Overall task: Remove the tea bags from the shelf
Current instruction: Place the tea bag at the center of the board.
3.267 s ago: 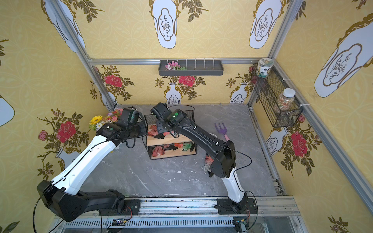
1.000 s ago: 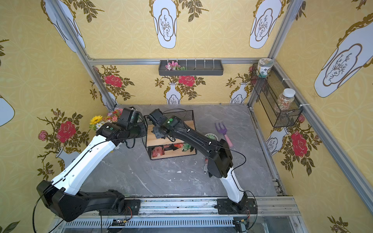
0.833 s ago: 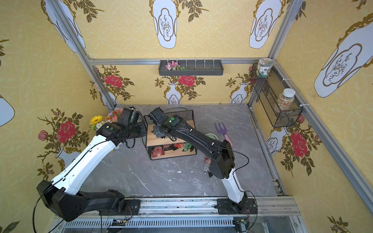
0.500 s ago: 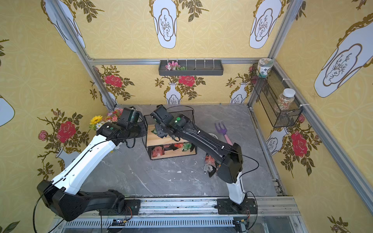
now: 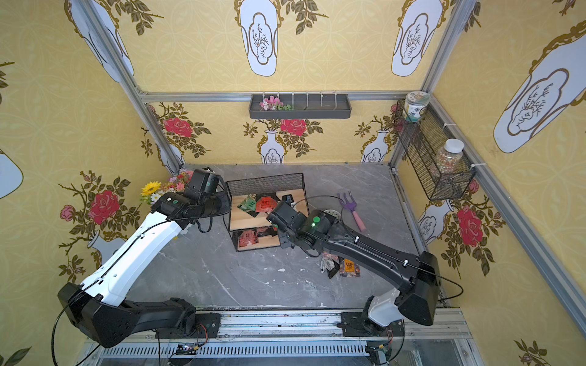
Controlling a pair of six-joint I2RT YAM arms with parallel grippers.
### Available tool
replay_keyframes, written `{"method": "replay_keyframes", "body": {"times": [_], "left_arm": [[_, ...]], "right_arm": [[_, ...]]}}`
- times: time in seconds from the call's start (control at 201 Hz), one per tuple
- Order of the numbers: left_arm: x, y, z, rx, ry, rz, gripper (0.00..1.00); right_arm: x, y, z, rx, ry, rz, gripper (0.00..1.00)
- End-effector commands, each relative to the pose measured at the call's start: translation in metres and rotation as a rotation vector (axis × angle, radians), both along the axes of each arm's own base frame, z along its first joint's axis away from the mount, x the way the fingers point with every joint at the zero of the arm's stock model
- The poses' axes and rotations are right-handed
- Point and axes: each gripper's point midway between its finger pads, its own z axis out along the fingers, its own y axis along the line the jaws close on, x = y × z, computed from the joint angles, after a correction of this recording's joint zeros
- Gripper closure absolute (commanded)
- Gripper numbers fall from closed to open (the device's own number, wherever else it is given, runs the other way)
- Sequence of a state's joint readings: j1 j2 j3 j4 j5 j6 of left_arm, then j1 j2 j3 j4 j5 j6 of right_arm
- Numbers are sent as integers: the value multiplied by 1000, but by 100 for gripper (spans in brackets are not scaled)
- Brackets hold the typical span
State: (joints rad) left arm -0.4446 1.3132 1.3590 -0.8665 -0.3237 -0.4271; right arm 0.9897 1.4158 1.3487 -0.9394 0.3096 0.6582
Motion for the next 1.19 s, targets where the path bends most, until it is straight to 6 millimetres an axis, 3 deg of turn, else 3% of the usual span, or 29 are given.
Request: {"method": "replay_keyframes", "body": {"times": [0.0,0.259,0.478,0.617,0.846,1.19], "left_arm": [[6,-1,7,-14,-44,10,100],[6,-1,6,-15,-45,10,100],[6,-2,3,-16,-35,7,100],[7,-2,3,-16,-34,8,100],[9,-4,5,-14,-37,4,100],[9,-3,6,-10,-35,3,100]], "right_arm": [[-13,-34,-17,0,59,-159,95],[-24,-110,-62,10,198,-451,96],[-7,-141,-100,123,271,-607,96],[13,-151,-113,187,254,-649,95],[44,-144,-125,173,234,-614,90],[38,-151,-146,144,288,-628,68]]}}
